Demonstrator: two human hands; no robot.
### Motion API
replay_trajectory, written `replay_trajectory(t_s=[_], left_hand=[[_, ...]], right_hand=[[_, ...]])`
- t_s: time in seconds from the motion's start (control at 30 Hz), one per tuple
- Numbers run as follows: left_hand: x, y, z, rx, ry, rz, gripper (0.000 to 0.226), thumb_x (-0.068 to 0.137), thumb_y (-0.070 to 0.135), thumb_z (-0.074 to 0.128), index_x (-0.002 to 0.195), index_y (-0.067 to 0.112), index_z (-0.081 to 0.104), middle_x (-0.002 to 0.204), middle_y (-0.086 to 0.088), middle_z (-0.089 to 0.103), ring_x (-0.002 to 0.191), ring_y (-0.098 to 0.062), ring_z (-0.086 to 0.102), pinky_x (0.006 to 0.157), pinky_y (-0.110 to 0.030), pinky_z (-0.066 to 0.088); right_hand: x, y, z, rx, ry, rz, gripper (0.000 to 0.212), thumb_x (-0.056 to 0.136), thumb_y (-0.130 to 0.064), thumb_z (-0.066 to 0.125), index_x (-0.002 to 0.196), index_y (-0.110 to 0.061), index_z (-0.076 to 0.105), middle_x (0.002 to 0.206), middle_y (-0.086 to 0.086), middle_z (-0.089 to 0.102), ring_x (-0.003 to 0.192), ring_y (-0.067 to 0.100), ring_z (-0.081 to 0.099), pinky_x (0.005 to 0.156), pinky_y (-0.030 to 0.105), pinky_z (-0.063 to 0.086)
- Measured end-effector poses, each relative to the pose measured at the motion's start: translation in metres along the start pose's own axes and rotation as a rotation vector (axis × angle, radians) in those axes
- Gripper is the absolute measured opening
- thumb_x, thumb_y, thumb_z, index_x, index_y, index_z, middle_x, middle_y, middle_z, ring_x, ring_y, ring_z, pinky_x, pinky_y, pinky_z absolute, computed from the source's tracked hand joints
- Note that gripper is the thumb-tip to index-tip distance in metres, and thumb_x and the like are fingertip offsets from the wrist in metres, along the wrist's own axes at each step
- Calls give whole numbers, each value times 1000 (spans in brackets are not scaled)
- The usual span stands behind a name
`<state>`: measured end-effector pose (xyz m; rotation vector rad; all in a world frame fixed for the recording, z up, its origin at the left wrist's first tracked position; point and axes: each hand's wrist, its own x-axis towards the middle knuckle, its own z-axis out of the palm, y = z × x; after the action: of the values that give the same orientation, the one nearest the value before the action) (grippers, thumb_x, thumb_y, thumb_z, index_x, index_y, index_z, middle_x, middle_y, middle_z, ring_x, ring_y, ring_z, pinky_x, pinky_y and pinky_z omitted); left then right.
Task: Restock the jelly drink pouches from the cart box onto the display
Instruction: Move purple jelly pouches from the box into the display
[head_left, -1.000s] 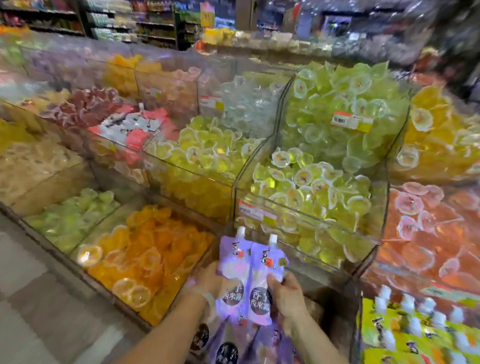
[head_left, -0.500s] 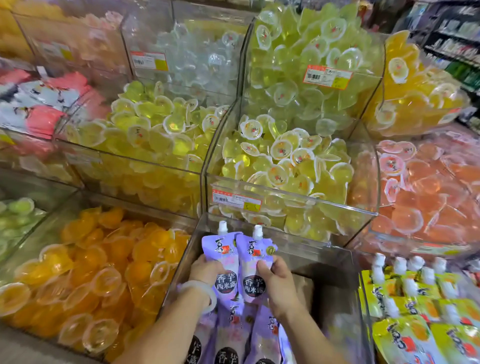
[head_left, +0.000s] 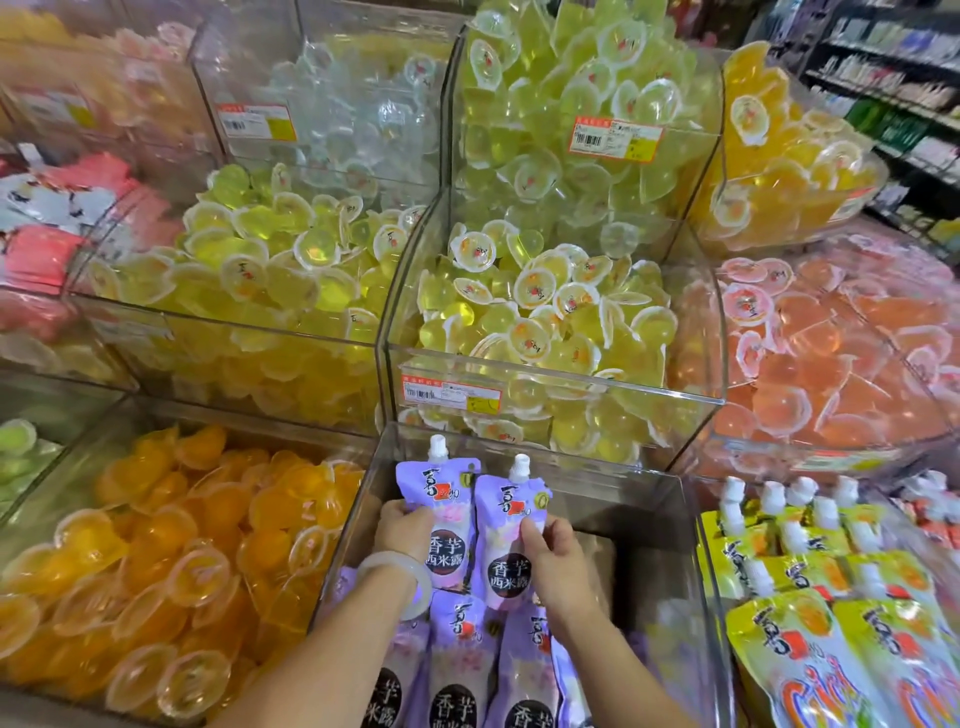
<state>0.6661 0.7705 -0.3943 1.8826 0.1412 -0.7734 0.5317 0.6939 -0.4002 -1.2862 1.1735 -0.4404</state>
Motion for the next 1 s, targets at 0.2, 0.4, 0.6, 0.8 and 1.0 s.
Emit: replay_trajectory(t_s=[0.2, 0.4, 0.6, 0.8, 1.0], left_hand=[[-16, -3, -6, 317, 8, 104, 33, 91, 10, 44, 123, 3, 50, 123, -21, 57, 111, -40, 54, 91, -37, 44], [-42, -6, -14, 611, -15, 159, 65, 81, 15, 63, 137, 3, 34, 137, -19, 41, 130, -35, 39, 105, -36, 36], [-86, 2, -22, 911, -100, 330, 78, 84, 22, 61, 147, 11, 15, 152, -14, 14, 139, -32, 23, 112, -32, 27], [-151, 24, 2, 1073, -120, 666, 64, 91, 26, 50, 145, 16, 19, 157, -12, 2, 145, -30, 7, 118, -35, 14], [-256, 21, 62, 1158, -222, 924, 77, 87, 22, 56, 149, 15, 12, 158, -10, 1, 146, -30, 6, 116, -38, 16]], right_hand=[[-9, -6, -2, -125, 30, -34, 17, 92, -22, 57, 105, -13, 50, 87, 3, 60, 71, 9, 56, 58, 15, 41], [-20, -6, -7, -334, 16, -40, 56, 82, -11, 67, 130, -4, 40, 117, 12, 58, 107, 23, 57, 88, 28, 46], [-44, -27, -13, -672, -16, -144, 54, 85, -15, 60, 133, -8, 37, 131, 14, 43, 124, 29, 42, 101, 30, 36], [-89, -61, -55, -820, -3, -429, 48, 90, -19, 54, 135, -11, 39, 136, 11, 39, 129, 29, 37, 106, 32, 30], [-154, -64, -168, -861, 200, -566, 55, 84, -14, 58, 136, -11, 40, 135, 12, 40, 127, 31, 38, 104, 34, 31]])
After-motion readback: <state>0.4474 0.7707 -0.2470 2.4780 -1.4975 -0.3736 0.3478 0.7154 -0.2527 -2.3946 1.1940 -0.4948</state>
